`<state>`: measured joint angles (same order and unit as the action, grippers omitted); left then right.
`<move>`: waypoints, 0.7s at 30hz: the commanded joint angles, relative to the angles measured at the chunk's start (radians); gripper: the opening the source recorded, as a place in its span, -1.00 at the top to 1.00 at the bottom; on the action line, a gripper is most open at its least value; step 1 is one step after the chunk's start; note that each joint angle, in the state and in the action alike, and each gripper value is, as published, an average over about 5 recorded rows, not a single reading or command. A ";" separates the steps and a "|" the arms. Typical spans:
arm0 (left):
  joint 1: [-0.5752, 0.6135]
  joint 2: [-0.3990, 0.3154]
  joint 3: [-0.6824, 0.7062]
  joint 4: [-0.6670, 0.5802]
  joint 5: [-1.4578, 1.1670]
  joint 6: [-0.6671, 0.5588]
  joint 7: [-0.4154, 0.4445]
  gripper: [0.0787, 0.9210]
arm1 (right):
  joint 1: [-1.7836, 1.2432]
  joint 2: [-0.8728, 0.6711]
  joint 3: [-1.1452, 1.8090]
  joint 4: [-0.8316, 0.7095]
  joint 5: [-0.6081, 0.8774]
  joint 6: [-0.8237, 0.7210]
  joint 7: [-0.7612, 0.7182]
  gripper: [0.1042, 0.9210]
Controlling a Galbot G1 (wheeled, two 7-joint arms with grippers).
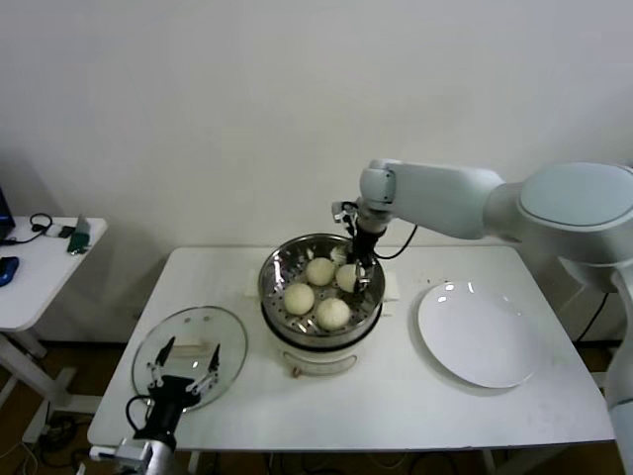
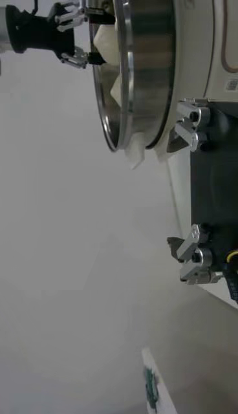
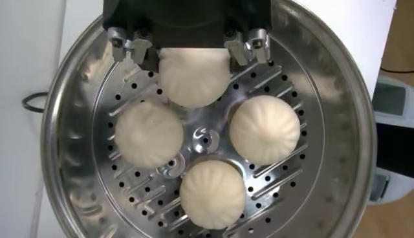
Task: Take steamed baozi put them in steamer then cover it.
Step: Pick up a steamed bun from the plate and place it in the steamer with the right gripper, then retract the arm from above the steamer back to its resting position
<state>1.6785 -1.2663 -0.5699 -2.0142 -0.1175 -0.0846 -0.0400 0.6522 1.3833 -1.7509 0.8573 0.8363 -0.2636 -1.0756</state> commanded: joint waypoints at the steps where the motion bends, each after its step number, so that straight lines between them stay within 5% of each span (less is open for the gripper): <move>1: -0.001 -0.002 0.002 -0.004 0.001 0.001 0.000 -0.77 | -0.021 0.021 0.003 -0.021 -0.036 -0.002 -0.006 -0.56; 12: -0.004 -0.004 0.003 -0.010 0.002 0.004 -0.001 -0.77 | 0.044 -0.042 0.041 0.043 -0.035 0.007 -0.037 -0.76; 21: -0.015 -0.007 0.010 -0.012 0.020 0.008 -0.004 -0.77 | 0.142 -0.281 0.172 0.180 -0.065 0.099 0.002 -0.76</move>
<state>1.6659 -1.2713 -0.5617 -2.0268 -0.1067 -0.0773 -0.0418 0.7233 1.2834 -1.6761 0.9387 0.8062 -0.2373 -1.1031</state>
